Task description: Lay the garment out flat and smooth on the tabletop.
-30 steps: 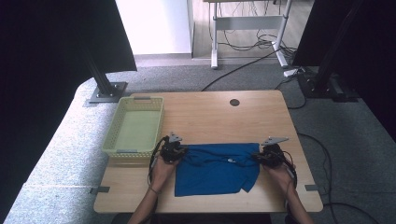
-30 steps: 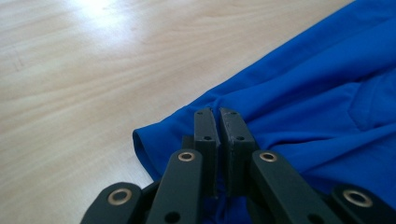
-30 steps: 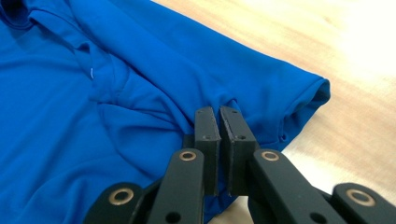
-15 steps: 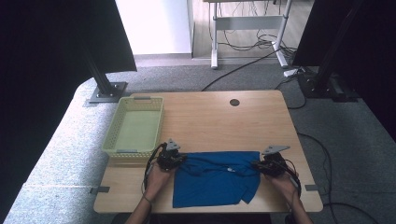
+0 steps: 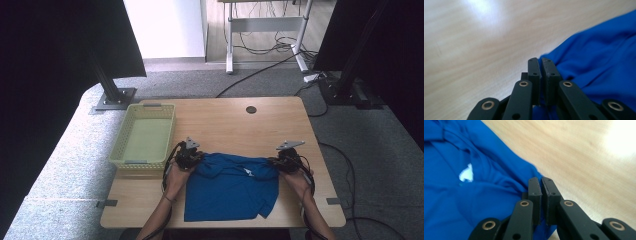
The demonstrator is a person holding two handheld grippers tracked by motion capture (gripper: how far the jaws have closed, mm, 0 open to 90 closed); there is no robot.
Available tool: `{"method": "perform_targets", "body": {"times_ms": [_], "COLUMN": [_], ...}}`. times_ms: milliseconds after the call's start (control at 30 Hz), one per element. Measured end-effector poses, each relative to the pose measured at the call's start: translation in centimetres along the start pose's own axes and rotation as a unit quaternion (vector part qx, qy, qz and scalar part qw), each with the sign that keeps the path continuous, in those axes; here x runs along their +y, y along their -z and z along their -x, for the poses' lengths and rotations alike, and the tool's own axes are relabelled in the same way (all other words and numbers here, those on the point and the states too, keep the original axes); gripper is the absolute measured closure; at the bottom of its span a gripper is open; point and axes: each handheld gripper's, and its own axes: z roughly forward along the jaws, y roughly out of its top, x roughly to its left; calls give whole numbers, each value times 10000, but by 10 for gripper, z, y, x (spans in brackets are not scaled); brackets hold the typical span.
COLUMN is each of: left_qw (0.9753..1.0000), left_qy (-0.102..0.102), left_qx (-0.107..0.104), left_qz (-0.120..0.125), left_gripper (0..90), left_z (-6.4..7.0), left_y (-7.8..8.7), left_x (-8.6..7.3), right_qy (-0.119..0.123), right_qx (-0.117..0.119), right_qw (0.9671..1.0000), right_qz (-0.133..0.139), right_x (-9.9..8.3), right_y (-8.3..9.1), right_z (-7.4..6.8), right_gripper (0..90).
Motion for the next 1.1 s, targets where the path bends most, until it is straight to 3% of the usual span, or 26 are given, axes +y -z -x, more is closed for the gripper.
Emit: {"method": "perform_targets", "body": {"times_ms": [100,433,567,767,900,1100], "left_qw": [9999,9990,9992,9979,9977,9993], "left_qy": [61,-117,-343,-370,-256,-164], "left_qx": [-90,-402,-220,89,208,235], "left_qz": [-5,-132,13,533,594,244], "left_gripper": [854,842,853,858,857,855], "left_z": [-1,16,20,9,-1,-6], "left_y": [2,21,29,42,33,0], "left_x": [-2,-18,-17,14,24,14], "right_qy": [-146,-40,90,199,100,-59], "right_qx": [105,361,320,76,-24,-86], "right_qw": [9998,9993,9994,9992,9992,9998], "right_qz": [67,-16,-54,326,380,152], "right_x": [-7,-27,-29,-5,11,13], "right_y": [0,17,23,36,31,-1], "right_z": [3,-12,-19,-15,-3,11], "right_gripper": [853,849,849,849,849,849]}}
